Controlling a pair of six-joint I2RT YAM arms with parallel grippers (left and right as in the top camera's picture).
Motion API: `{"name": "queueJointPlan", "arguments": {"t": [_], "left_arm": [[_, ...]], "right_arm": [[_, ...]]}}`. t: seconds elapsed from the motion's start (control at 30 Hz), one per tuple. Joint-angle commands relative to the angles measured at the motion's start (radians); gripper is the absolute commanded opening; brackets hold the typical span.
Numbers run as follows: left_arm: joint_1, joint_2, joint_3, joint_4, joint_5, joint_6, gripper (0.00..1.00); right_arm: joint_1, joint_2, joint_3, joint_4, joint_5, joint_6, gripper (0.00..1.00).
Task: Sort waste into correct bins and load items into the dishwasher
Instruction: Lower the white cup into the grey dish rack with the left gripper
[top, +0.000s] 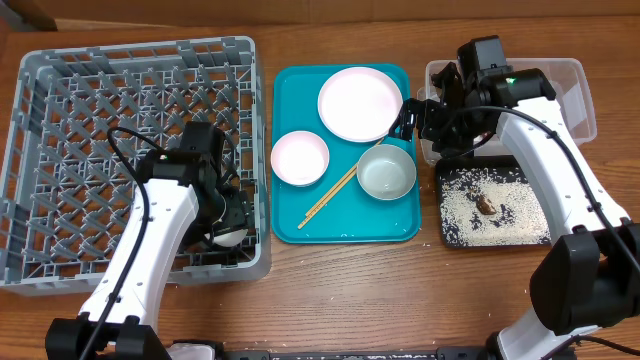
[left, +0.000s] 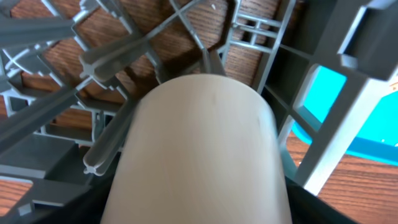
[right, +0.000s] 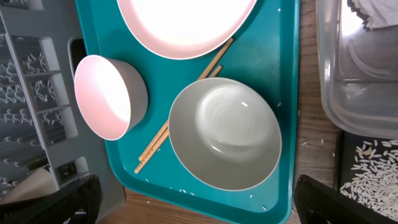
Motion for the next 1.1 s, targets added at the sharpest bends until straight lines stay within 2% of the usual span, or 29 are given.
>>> {"name": "queueJointPlan", "arguments": {"t": [0.0,0.1,0.23,0.3,0.37,0.43,0.47,0.57,0.73,1.07], "left_arm": [[-0.008,0.000,-0.010,0.001,0.008,-0.011,0.87],[-0.008,0.000,-0.010,0.005,0.009,-0.011,0.93],[-0.008,0.000,-0.009,0.006,0.010,-0.010,0.92],[-0.008,0.000,-0.004,0.002,0.021,-0.004,0.84],[-0.008,0.000,0.006,-0.011,0.038,0.001,0.61],[-0.008,0.000,0.018,-0.042,0.037,0.002,0.49],[-0.006,0.000,0.025,-0.058,0.033,0.002,0.48],[-0.005,0.000,0.082,-0.117,0.015,0.001,0.51],[-0.005,0.000,0.166,-0.131,0.012,0.001,0.66],[-0.005,0.002,0.169,-0.207,0.015,-0.039,0.61]], "right_arm": [[0.003,0.001,0.026,0.003,0.006,-0.007,1.00],[0.003,0.001,0.026,0.001,0.006,-0.007,1.00],[0.003,0.001,0.026,0.001,0.006,-0.007,1.00],[0.003,0.001,0.026,0.001,0.006,-0.007,1.00],[0.003,0.001,0.026,0.001,0.006,-0.007,1.00],[0.003,0.001,0.026,0.001,0.006,-0.006,1.00],[0.003,0.001,0.026,0.001,0.006,-0.006,1.00],[0.003,0.001,0.026,0.001,0.006,-0.006,1.00],[0.003,0.001,0.026,-0.001,0.006,-0.007,1.00],[0.003,0.001,0.026,-0.013,0.006,-0.008,1.00]]}}
